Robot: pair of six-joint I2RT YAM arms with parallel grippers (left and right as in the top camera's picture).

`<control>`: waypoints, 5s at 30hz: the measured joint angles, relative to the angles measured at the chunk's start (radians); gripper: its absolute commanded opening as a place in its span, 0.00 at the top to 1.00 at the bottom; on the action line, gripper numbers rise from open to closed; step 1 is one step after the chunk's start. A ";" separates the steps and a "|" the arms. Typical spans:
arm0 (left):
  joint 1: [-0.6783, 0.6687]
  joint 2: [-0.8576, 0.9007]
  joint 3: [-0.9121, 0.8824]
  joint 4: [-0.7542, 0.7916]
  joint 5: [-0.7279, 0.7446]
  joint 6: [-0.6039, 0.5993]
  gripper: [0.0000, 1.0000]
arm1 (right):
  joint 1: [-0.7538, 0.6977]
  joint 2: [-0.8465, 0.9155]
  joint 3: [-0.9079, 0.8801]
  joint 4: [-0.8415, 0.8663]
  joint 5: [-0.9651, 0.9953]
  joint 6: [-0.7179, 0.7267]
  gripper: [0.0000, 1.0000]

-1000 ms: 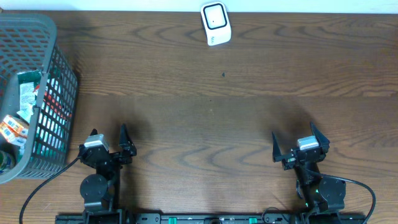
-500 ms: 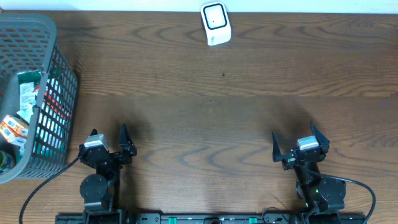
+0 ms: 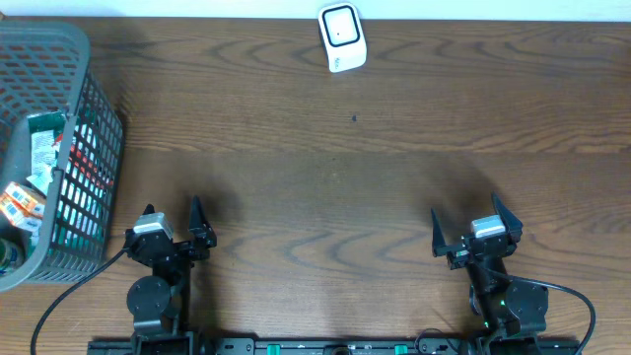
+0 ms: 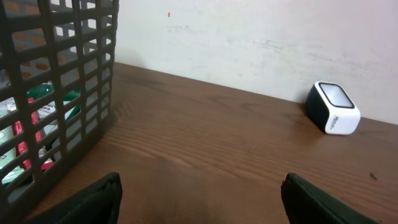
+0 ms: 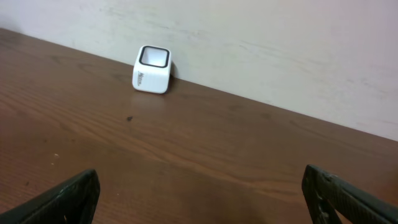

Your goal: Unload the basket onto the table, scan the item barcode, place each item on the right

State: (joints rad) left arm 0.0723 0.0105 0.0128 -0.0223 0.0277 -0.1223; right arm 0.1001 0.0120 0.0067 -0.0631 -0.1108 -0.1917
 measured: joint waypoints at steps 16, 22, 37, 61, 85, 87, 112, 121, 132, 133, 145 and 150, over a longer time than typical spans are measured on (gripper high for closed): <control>0.000 0.000 0.001 0.000 0.014 0.000 0.17 | 0.000 0.000 0.000 0.000 0.000 0.000 0.01; 0.000 0.000 0.005 -0.004 0.057 0.000 0.18 | 0.000 0.000 0.000 0.000 0.000 0.000 0.01; 0.000 0.029 0.190 -0.186 0.204 -0.014 0.18 | 0.000 0.000 0.000 0.000 0.000 0.000 0.01; 0.006 1.140 1.712 -1.062 0.306 0.004 0.01 | 0.000 0.000 0.000 0.000 0.003 0.000 0.01; 0.507 1.775 2.167 -1.316 -0.055 -0.016 0.02 | 0.000 0.000 0.000 0.000 0.003 0.000 0.01; 0.544 1.802 2.151 -1.316 -0.061 -0.024 0.02 | 0.000 0.000 0.000 0.000 0.003 0.000 0.01; 0.733 2.177 2.135 -1.311 -0.064 -0.014 0.21 | 0.000 0.000 0.000 0.000 0.003 0.000 0.01; 0.765 2.227 2.129 -1.304 -0.065 -0.008 0.17 | 0.000 0.000 0.000 0.000 0.003 0.000 0.01; 0.764 2.227 2.082 -1.253 -0.065 -0.003 0.16 | 0.000 0.000 0.000 0.000 0.003 0.000 0.01; 0.764 2.227 2.071 -1.247 -0.065 -0.001 0.16 | 0.000 0.000 0.000 0.000 0.003 0.000 0.01; 0.764 2.227 1.944 -1.157 -0.065 0.000 0.17 | 0.000 0.000 0.000 0.000 0.003 0.000 0.01; 0.764 2.227 1.933 -1.144 -0.066 0.002 0.46 | 0.000 0.000 0.000 0.000 0.003 0.000 0.01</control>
State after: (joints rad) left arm 0.8364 2.2379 1.9453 -1.1660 -0.0380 -0.1200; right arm 0.1001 0.0120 0.0067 -0.0631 -0.1081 -0.1917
